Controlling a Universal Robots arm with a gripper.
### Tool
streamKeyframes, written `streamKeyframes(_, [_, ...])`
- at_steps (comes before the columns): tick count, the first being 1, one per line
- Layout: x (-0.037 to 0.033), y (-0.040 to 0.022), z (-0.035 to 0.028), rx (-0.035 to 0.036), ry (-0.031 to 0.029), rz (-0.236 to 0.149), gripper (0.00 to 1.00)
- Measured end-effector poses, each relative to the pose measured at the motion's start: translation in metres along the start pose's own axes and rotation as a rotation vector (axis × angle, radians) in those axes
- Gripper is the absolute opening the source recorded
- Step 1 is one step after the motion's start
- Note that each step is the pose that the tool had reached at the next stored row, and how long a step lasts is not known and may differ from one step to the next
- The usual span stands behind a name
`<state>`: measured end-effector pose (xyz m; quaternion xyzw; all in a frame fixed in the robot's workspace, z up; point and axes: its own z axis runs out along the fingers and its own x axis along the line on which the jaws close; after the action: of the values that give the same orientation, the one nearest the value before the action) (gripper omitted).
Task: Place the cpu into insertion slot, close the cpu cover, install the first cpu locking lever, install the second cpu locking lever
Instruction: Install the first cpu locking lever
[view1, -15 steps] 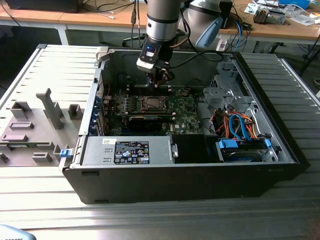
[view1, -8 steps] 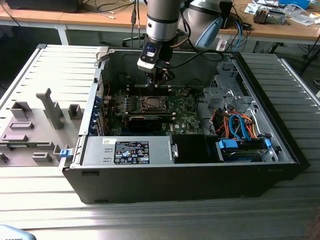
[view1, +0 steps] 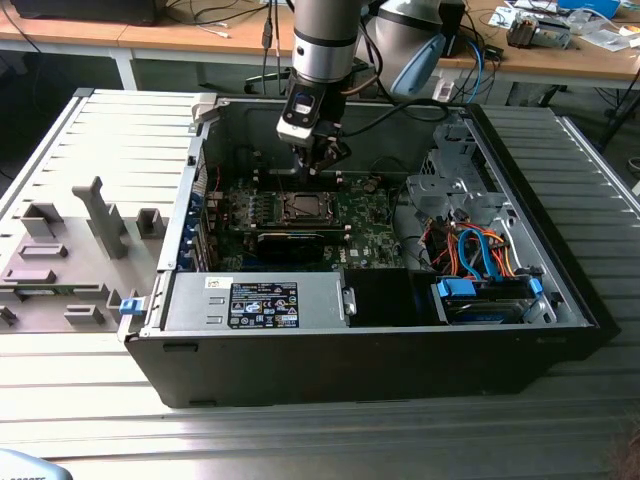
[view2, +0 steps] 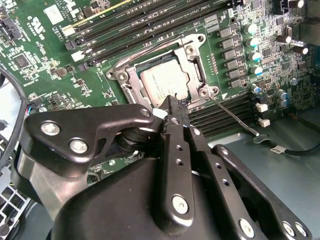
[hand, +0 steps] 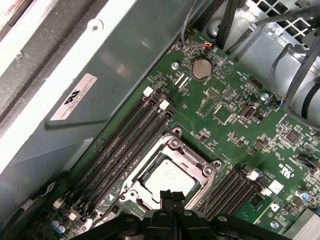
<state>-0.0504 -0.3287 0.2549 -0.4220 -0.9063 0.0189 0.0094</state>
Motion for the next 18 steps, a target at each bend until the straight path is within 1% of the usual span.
streamKeyframes(8, [0.0000,0.0000,0.0000,0.0000,-0.0015,-0.036,0.11])
streamKeyframes(18, [0.0000,0.0000,0.0000,0.0001,-0.0027,-0.065,0.11])
